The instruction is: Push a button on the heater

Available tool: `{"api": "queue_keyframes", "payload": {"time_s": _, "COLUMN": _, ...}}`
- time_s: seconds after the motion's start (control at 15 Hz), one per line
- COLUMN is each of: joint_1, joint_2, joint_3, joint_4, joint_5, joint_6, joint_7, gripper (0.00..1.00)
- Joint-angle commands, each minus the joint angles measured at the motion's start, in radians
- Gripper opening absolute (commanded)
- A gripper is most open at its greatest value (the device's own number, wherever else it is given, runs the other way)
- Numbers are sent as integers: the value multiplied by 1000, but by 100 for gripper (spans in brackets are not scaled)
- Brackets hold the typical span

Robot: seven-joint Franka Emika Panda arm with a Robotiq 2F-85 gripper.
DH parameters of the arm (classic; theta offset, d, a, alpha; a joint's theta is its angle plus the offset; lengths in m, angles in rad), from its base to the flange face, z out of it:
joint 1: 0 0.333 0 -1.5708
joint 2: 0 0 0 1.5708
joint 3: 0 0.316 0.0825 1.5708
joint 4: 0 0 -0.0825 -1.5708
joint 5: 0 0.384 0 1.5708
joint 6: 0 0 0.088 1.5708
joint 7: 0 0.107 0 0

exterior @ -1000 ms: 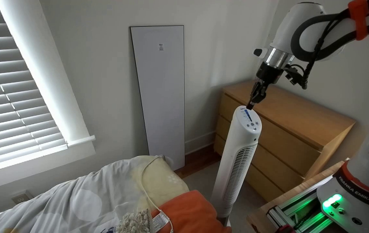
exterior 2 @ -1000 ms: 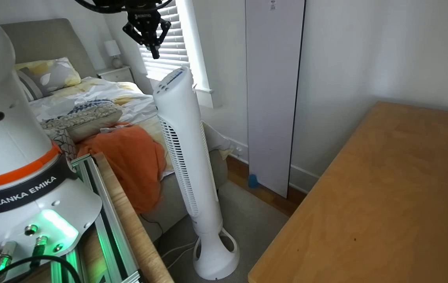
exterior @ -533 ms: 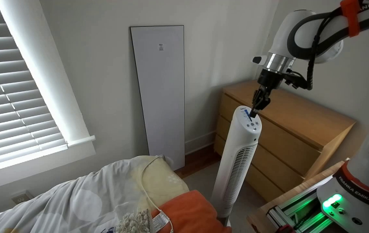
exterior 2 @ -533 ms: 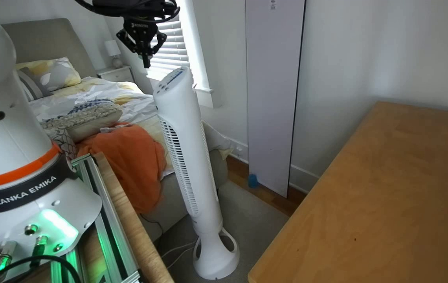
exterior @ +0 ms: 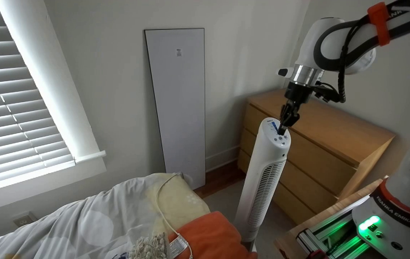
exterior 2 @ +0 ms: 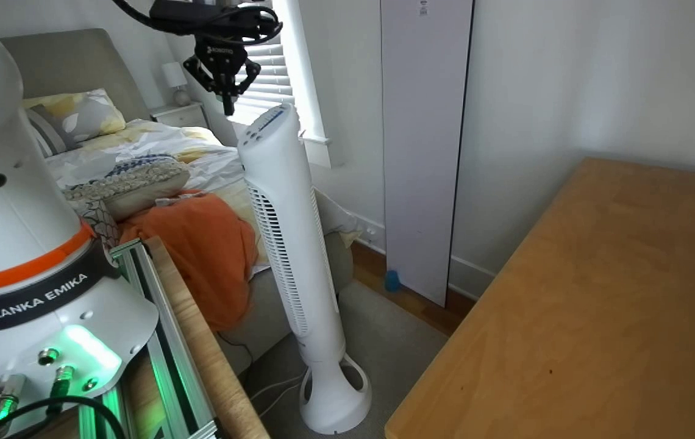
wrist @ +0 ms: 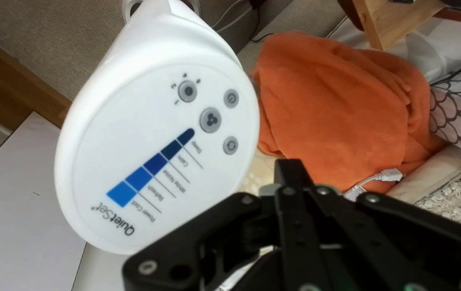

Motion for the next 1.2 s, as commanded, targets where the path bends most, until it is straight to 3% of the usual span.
{"api": "queue_keyframes", "payload": {"time_s": 0.0, "joint_1": -21, "joint_2": 53, "joint_3": 3, "joint_4": 2, "joint_5": 47, "joint_6": -7, "joint_7": -78, "gripper": 0}}
{"api": "queue_keyframes", "payload": {"time_s": 1.13, "joint_1": -70, "joint_2": 132, "joint_3": 53, "joint_4": 14, "joint_5": 114, "joint_6": 70, "joint_7": -222, "gripper": 0}}
